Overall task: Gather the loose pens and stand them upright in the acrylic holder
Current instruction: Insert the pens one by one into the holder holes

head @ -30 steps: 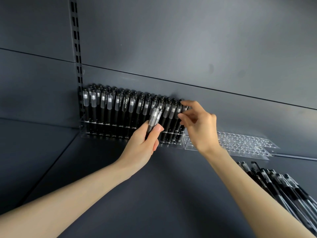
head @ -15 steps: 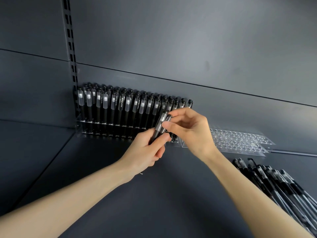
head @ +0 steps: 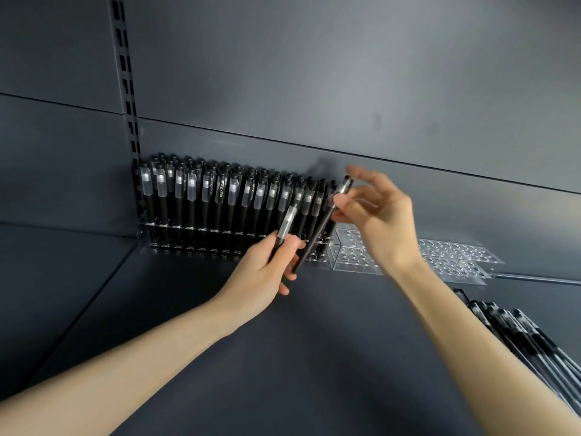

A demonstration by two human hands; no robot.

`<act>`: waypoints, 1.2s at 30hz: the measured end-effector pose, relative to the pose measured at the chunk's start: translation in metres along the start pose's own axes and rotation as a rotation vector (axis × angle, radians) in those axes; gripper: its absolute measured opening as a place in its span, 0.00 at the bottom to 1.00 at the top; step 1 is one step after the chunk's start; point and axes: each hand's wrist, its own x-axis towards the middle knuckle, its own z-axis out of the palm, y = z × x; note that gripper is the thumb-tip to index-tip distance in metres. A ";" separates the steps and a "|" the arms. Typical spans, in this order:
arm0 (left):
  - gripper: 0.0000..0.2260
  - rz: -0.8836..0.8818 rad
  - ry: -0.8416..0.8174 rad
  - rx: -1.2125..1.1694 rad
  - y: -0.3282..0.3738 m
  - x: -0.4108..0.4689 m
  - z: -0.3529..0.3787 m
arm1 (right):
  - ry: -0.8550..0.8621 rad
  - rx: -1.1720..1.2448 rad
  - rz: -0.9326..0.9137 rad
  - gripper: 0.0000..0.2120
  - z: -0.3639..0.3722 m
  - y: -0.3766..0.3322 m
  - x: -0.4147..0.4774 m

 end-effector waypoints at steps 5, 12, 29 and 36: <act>0.11 -0.003 0.039 -0.016 0.001 0.001 -0.002 | 0.195 -0.179 -0.131 0.17 -0.012 0.004 0.009; 0.13 -0.034 0.068 -0.004 0.002 0.003 -0.004 | 0.210 -0.271 -0.214 0.15 -0.006 0.015 0.013; 0.09 -0.004 0.002 -0.036 0.004 0.000 0.001 | 0.038 -0.537 -0.188 0.13 -0.001 0.033 0.006; 0.08 0.028 0.009 0.005 0.002 0.001 -0.001 | 0.140 -0.479 -0.158 0.07 -0.001 0.024 -0.006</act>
